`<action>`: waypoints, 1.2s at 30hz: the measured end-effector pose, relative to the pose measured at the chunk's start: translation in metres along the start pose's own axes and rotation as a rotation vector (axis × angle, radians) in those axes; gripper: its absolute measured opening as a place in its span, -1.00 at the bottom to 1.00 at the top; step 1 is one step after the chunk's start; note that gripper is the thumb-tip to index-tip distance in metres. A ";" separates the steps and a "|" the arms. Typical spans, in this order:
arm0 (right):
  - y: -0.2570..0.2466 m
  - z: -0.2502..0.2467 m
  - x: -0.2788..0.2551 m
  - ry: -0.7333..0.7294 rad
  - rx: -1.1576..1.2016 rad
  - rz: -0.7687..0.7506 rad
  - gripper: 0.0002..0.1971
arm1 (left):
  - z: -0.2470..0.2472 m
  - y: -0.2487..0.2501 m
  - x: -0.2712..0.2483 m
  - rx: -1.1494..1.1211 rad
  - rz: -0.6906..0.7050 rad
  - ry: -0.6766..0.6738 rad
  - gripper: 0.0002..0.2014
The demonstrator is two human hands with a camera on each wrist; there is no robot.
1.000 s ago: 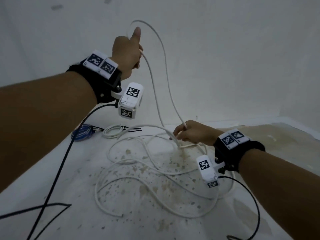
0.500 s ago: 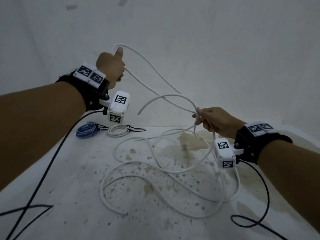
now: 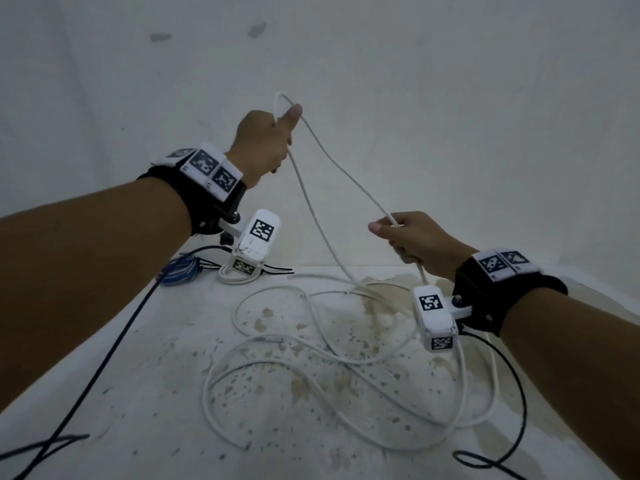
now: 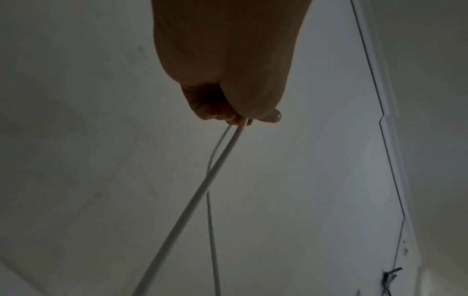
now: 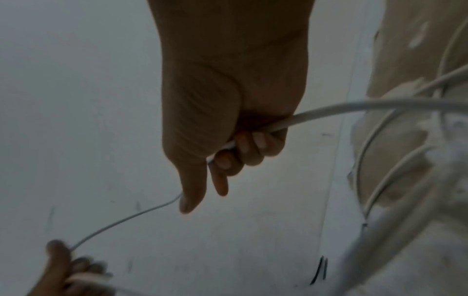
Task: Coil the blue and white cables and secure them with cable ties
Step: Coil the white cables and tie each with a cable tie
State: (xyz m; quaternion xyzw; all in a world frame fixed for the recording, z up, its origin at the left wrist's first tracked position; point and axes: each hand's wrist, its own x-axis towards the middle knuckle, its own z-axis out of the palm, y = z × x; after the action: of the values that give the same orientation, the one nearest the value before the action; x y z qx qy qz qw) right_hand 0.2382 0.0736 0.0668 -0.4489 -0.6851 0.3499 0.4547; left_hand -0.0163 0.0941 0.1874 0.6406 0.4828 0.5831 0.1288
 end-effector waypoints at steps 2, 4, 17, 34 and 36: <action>-0.018 0.014 0.000 -0.181 -0.004 -0.017 -0.73 | 0.010 0.006 -0.005 -0.021 0.017 0.002 -0.45; -0.028 0.030 0.001 -0.322 -0.187 0.006 -0.69 | 0.019 0.013 -0.010 -0.055 0.026 0.006 -0.44; -0.030 0.023 0.011 0.089 0.400 0.106 -0.60 | 0.106 -0.038 -0.127 0.355 -0.084 -0.952 -0.77; 0.000 -0.038 0.003 0.374 0.332 0.227 -0.60 | 0.117 -0.144 -0.088 0.869 -0.200 -0.602 -0.67; -0.001 -0.041 0.005 0.430 0.323 0.216 -0.60 | 0.115 -0.145 -0.084 0.851 -0.215 -0.570 -0.67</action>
State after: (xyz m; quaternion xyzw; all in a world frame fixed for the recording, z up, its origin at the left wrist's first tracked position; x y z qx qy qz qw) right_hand 0.2753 0.0813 0.0830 -0.5050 -0.4563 0.3976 0.6153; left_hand 0.0283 0.1485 -0.0035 0.7162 0.6859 0.1215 0.0428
